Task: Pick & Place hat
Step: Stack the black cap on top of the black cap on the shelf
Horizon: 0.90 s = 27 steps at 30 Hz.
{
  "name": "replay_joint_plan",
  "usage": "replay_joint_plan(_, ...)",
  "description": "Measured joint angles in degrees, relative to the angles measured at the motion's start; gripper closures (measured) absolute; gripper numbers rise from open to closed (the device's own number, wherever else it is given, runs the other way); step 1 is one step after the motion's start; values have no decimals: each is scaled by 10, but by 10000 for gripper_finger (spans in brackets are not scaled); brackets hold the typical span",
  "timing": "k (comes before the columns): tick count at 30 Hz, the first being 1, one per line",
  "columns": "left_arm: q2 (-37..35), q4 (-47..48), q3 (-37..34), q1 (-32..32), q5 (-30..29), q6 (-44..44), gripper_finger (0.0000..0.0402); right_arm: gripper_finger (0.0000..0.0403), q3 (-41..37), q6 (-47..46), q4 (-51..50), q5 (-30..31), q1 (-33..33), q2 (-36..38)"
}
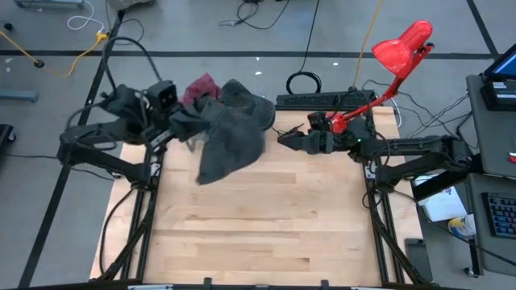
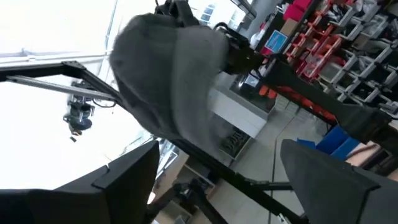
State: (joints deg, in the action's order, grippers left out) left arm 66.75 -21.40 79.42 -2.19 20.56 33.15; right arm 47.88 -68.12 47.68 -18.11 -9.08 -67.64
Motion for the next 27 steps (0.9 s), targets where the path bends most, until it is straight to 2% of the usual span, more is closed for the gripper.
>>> replay_joint_plan(4, 37, -81, 0, -49, 60, 45, 401, 74, 25, 0, 22, -1, 6, -24)
replay_joint_plan(11, 97, -166, 0, -97, 101, 104, 401, 74, 90, 26, 39, -25, 6, -54)
replay_joint_plan(17, 126, -193, 0, -115, 109, 137, 401, 74, 124, 34, 46, -77, 6, -59)
replay_joint_plan(23, 127, -196, 0, -120, 109, 150, 401, 74, 125, 81, 15, -41, 6, -60)
replay_joint_plan(27, 127, -198, 0, -120, 106, 148, 401, 78, 125, 76, 16, -44, 6, -64)
